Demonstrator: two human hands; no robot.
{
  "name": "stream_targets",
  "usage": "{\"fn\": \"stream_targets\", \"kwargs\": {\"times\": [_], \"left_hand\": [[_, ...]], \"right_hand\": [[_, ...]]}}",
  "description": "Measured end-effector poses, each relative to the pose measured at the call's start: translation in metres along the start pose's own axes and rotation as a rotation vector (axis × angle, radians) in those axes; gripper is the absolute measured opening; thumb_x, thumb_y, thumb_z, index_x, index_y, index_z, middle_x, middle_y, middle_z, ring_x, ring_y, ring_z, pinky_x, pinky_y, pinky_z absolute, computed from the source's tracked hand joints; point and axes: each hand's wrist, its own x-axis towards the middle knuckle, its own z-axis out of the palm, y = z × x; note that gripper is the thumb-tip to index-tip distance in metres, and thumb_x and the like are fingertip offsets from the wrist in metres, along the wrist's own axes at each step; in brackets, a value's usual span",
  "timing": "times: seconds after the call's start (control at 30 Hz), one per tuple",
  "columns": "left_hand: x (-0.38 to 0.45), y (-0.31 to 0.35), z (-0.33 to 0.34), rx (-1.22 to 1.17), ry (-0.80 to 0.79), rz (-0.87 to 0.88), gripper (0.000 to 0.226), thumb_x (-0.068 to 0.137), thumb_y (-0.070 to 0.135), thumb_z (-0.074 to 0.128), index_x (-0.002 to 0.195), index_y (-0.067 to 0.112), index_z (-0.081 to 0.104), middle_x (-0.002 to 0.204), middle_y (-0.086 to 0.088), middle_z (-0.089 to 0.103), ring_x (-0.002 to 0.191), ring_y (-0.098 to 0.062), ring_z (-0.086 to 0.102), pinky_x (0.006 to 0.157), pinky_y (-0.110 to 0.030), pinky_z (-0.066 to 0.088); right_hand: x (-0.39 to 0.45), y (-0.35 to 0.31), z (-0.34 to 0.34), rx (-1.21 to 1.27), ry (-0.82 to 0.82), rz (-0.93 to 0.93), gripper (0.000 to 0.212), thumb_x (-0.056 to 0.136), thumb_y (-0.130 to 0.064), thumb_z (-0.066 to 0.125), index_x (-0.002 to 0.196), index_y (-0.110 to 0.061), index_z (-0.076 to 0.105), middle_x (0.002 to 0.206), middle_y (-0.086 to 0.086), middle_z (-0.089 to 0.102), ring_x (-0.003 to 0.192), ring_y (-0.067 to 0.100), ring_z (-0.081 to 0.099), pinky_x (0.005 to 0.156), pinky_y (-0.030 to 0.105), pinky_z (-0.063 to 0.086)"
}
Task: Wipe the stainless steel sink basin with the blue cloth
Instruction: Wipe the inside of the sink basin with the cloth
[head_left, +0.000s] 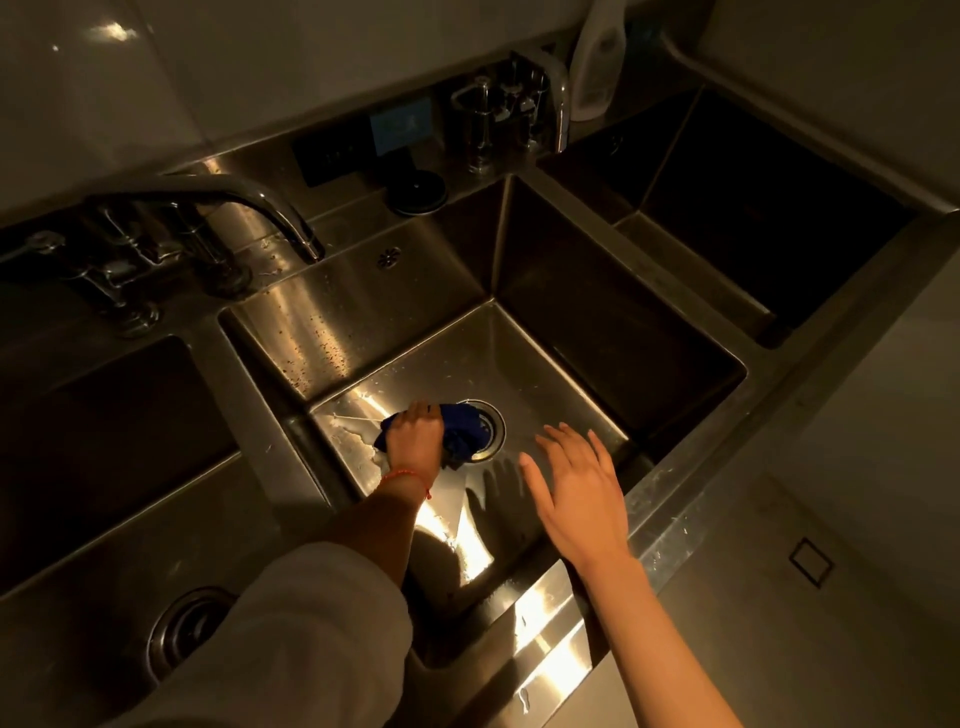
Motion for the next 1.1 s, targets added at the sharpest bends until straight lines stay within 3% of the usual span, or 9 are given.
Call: {"fn": "stream_targets", "kwargs": {"times": [0.33,0.53,0.83,0.9,0.97,1.03,1.1], "left_hand": [[0.022,-0.009,0.04,0.034,-0.004,-0.035,0.043,0.096,0.013,0.046,0.139,0.012,0.039,0.133,-0.009,0.05,0.124,-0.022,0.049,0.098,-0.032,0.043],[0.029,-0.008,0.06,0.058,-0.033,-0.02,0.047,0.097,0.015,0.043,0.143,0.016,0.033,0.132,-0.01,0.05,0.123,-0.025,0.05,0.098,-0.034,0.043],[0.025,-0.009,0.085,0.124,-0.052,-0.023,0.031,0.099,0.012,0.037,0.128,0.01,0.049,0.128,-0.009,0.055,0.121,-0.023,0.051,0.099,-0.033,0.041],[0.021,-0.008,0.087,0.146,-0.009,-0.02,0.025,0.09,0.021,0.057,0.113,0.014,0.064,0.113,-0.005,0.066,0.108,-0.017,0.062,0.09,-0.027,0.048],[0.015,-0.007,0.085,0.175,-0.021,-0.022,0.023,0.065,0.031,0.081,0.083,0.017,0.077,0.084,0.002,0.073,0.079,-0.009,0.071,0.068,-0.018,0.054],[0.012,-0.007,0.088,0.115,0.017,0.006,0.028,0.04,0.025,0.092,0.06,0.013,0.075,0.064,0.0,0.072,0.057,-0.012,0.07,0.052,-0.015,0.051],[0.011,-0.007,0.091,0.115,0.109,0.031,0.022,0.04,0.005,0.087,0.058,0.008,0.075,0.063,-0.008,0.073,0.054,-0.019,0.071,0.047,-0.019,0.052]], "right_hand": [[0.0,-0.001,0.001,0.06,0.018,0.028,0.047,0.092,-0.041,0.037,0.116,-0.01,0.061,0.121,0.007,0.062,0.123,0.02,0.049,0.111,0.037,0.022],[0.0,-0.001,0.0,0.07,0.005,0.023,0.042,0.093,-0.04,0.041,0.119,-0.012,0.059,0.124,0.006,0.06,0.126,0.018,0.045,0.112,0.034,0.016],[0.001,-0.002,-0.001,0.07,-0.004,0.021,0.045,0.095,-0.042,0.038,0.124,-0.012,0.055,0.13,0.006,0.056,0.129,0.018,0.041,0.112,0.031,0.013],[0.0,-0.002,-0.001,0.069,0.008,0.024,0.048,0.093,-0.043,0.036,0.122,-0.011,0.057,0.128,0.007,0.058,0.127,0.019,0.044,0.111,0.033,0.017],[0.0,-0.003,-0.001,0.066,0.022,0.028,0.048,0.092,-0.043,0.036,0.12,-0.011,0.058,0.125,0.008,0.06,0.125,0.02,0.047,0.11,0.035,0.02],[0.0,-0.003,-0.001,0.064,0.027,0.031,0.048,0.092,-0.043,0.037,0.119,-0.01,0.059,0.125,0.008,0.06,0.124,0.021,0.048,0.109,0.035,0.021],[0.0,-0.002,0.0,0.065,0.03,0.033,0.048,0.094,-0.043,0.037,0.119,-0.01,0.059,0.124,0.009,0.061,0.124,0.022,0.048,0.109,0.036,0.021]]}}
